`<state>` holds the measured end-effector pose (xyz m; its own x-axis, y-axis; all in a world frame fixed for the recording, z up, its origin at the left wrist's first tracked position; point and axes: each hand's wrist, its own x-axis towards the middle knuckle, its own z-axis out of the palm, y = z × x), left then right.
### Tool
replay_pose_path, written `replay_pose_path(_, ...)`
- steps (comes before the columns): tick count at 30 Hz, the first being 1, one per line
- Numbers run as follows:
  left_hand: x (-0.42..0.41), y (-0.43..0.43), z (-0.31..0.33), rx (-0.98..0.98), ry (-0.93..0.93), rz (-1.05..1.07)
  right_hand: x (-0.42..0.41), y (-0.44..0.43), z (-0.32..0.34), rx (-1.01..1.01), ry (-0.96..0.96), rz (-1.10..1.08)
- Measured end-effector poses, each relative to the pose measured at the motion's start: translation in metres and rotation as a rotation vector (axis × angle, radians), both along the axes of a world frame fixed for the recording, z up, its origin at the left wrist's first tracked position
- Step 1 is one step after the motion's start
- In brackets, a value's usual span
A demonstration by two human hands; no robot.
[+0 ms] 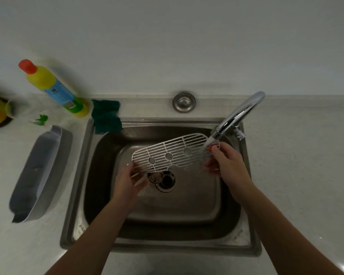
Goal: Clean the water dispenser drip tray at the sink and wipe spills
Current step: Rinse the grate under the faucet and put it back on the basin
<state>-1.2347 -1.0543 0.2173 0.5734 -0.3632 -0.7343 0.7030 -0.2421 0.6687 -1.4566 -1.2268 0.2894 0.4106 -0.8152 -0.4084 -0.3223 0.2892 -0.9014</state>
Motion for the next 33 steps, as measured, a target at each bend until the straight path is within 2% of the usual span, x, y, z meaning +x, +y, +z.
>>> replay_pose_path(2,0.007,0.006,-0.005,0.083,-0.041,-0.035,0.002,0.003,0.004,-0.069,0.028,0.041)
replay_pose_path(5,0.017,0.011,-0.008,0.085,-0.038,-0.058,-0.003,0.008,0.003,-0.097,0.083,0.042)
replay_pose_path(9,0.019,0.008,-0.008,0.114,-0.199,-0.160,-0.017,0.014,-0.001,0.032,0.137,-0.050)
replay_pose_path(11,0.012,0.001,-0.010,0.125,-0.249,-0.219,-0.024,0.013,0.002,0.019,0.158,-0.081)
replay_pose_path(17,-0.019,-0.030,-0.026,0.186,-0.262,-0.452,-0.034,0.003,0.027,-0.189,0.176,-0.050)
replay_pose_path(20,-0.033,-0.046,-0.030,0.167,-0.201,-0.473,-0.042,0.002,0.034,-0.216,0.164,-0.049)
replay_pose_path(23,-0.039,-0.066,-0.026,0.118,-0.117,-0.393,-0.054,0.008,0.035,-0.161,0.101,-0.137)
replay_pose_path(29,-0.031,-0.100,-0.001,0.002,-0.281,-0.261,-0.071,0.024,0.012,-0.025,0.013,-0.325)
replay_pose_path(33,-0.026,-0.095,0.014,-0.068,-0.319,-0.220,-0.073,0.016,-0.009,0.252,0.028,-0.452)
